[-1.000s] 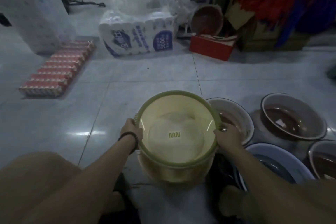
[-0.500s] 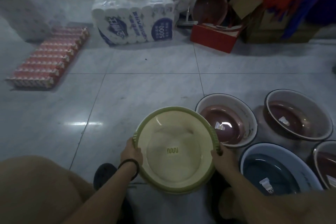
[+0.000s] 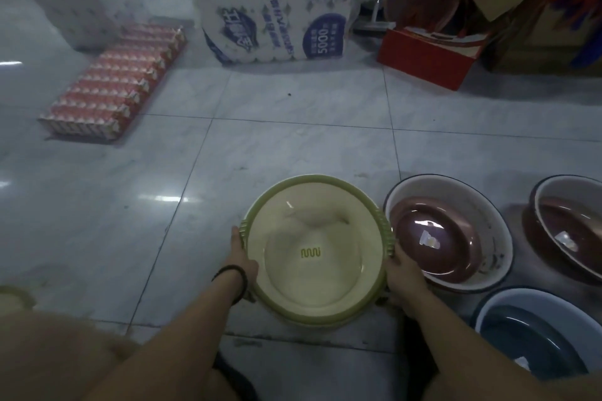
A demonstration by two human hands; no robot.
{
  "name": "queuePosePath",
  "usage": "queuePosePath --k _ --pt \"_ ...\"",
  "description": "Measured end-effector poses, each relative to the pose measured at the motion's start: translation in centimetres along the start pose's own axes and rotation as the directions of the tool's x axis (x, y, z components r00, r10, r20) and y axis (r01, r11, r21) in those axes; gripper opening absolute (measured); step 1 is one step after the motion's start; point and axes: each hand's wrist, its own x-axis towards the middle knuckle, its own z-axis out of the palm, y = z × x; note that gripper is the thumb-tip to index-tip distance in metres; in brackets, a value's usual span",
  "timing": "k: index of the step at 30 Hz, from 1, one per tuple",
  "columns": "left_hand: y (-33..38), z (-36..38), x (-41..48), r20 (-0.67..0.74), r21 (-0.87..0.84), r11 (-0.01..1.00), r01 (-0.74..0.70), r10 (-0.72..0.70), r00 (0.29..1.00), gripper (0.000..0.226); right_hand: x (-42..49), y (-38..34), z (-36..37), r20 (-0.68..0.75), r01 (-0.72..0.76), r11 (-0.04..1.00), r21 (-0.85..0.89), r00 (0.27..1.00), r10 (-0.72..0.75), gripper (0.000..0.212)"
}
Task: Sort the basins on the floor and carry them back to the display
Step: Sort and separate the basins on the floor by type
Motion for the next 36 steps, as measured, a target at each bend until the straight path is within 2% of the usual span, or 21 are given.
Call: queuePosePath --k 3,6,7,10,13,15,17,19,21,23,25,26,29,32,34,36 --pt "1.7 -2.2 2.7 -0.048 -0.025 0.999 0.044 -0.045 0.998 0.090 1.6 -3.6 2.4 0.028 -0.034 0.994 0.101 0.999 0.031 0.026" --pt "2.9 -3.5 5.1 -0.027 -0.142 0.981 0.133 -0.138 0.990 0.072 3.7 -5.9 4.3 0.065 -0.046 0.992 0.121 0.997 0.038 0.026" --pt "3.1 -3.9 5.7 -0.009 -0.173 0.971 0.167 -0.171 0.985 0.072 4.5 -6.3 4.8 0.052 -0.041 0.994 0.097 0.998 0.036 0.028" --pt "3.4 -5.1 6.6 0.044 -0.084 0.986 0.144 -0.141 0.989 0.077 5.4 -7.4 5.3 0.069 -0.036 0.999 0.014 0.997 0.035 0.022" --pt "3.7 -8.0 6.3 0.137 0.048 0.989 0.139 -0.144 0.980 0.112 5.5 -8.4 5.1 0.069 0.026 0.981 -0.192 0.998 -0.013 0.022" --pt "4.4 -12.2 5.7 0.185 0.142 0.980 0.139 -0.164 0.969 0.118 5.8 -9.5 4.9 -0.063 0.046 0.917 -0.396 0.995 -0.077 0.034" --pt "5.4 -18.3 4.3 0.199 0.271 0.959 0.082 -0.139 0.970 0.104 4.0 -11.8 5.9 -0.139 0.097 0.881 -0.463 0.974 -0.180 0.042" --pt "5.6 -25.1 1.9 0.112 0.386 0.922 0.004 -0.052 0.992 0.074 0.8 -14.4 8.4 -0.115 0.235 0.861 -0.451 0.941 -0.317 0.046" --pt "3.7 -31.0 -0.3 -0.055 0.399 0.917 -0.024 0.051 0.997 0.049 -2.8 -17.2 12.0 0.020 0.369 0.835 -0.408 0.918 -0.396 0.039" --pt "-0.9 -34.8 -2.2 -0.233 0.318 0.946 -0.065 0.145 0.962 0.033 -7.2 -19.6 16.3 0.218 0.472 0.819 -0.325 0.880 -0.421 0.030" --pt "-7.6 -36.2 -4.2 -0.365 0.240 0.969 -0.063 0.150 0.919 0.024 -12.0 -21.4 20.8 0.405 0.561 0.787 -0.256 0.802 -0.440 0.024" --pt "-11.3 -36.4 -4.7 -0.404 0.237 0.971 -0.013 0.111 0.908 0.025 -14.5 -21.7 23.0 0.481 0.599 0.764 -0.238 0.756 -0.443 0.023" --pt "-22.7 -35.7 -5.6 -0.433 0.239 0.950 0.201 -0.081 0.898 0.036 -21.1 -21.5 29.5 0.704 0.661 0.723 -0.201 0.610 -0.362 0.036" --pt "-31.0 -33.6 -5.6 -0.411 0.206 0.924 0.321 -0.216 0.886 0.056 -25.2 -20.6 35.0 0.815 0.721 0.644 -0.256 0.519 -0.258 0.050" --pt "-35.2 -31.6 -4.8 -0.390 0.172 0.924 0.341 -0.254 0.885 0.079 -26.5 -19.6 37.6 0.847 0.755 0.568 -0.328 0.501 -0.177 0.049" --pt "-38.5 -30.2 -3.1 -0.362 0.177 0.920 0.349 -0.269 0.893 0.098 -26.4 -18.3 39.5 0.858 0.735 0.565 -0.375 0.507 -0.089 0.041"
